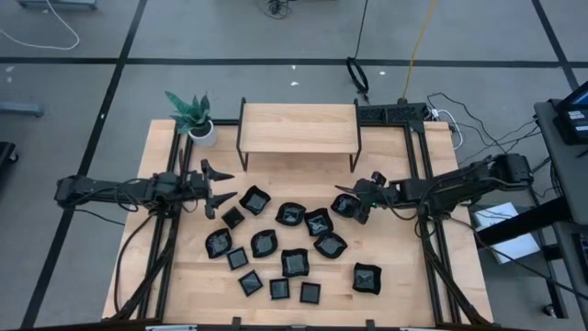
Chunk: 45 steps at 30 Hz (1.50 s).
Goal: Pick & Place Mini shaped plates
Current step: Put the black leaf-shaped plate on the shelf
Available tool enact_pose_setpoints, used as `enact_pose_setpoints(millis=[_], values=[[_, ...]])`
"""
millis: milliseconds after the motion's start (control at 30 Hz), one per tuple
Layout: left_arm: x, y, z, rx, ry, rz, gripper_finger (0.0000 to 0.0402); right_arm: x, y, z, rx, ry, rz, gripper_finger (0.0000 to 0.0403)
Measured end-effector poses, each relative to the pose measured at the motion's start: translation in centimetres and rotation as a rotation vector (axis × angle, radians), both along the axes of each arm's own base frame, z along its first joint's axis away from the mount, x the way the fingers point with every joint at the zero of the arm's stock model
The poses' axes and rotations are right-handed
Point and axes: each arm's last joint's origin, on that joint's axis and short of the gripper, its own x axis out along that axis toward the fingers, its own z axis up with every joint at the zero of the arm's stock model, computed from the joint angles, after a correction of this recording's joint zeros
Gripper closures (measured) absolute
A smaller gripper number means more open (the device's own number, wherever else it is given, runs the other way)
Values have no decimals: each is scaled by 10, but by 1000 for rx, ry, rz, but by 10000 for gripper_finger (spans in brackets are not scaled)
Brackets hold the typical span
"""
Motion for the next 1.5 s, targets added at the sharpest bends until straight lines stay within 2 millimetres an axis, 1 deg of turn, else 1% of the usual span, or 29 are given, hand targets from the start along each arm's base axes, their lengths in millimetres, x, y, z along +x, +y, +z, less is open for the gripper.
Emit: enact_pose_setpoints(millis=[100, 367, 567, 700, 933, 1067, 1500], values=[[0, 0, 0, -15, 1, 1, 135, 0, 1, -1, 19, 7, 13, 247], [0, 0, 0, -22, -1, 1, 135, -6, 1, -7, 20, 33, 12, 322], [0, 0, 0, -45, -5, 2, 135, -5, 1, -6, 20, 23, 12, 371], [0, 0, 0, -53, -6, 2, 135, -4, 1, -4, 23, 1, 13, 397], [0, 0, 0, -63, -8, 2, 135, 3, 3, 4, 45, -101, 79, 402], [0, 0, 0, -63, -8, 2, 135, 3, 3, 11, 51, -147, 105, 402], [0, 0, 0, -63, -8, 2, 135, -3, 3, 44, 6, -363, 144, 403]])
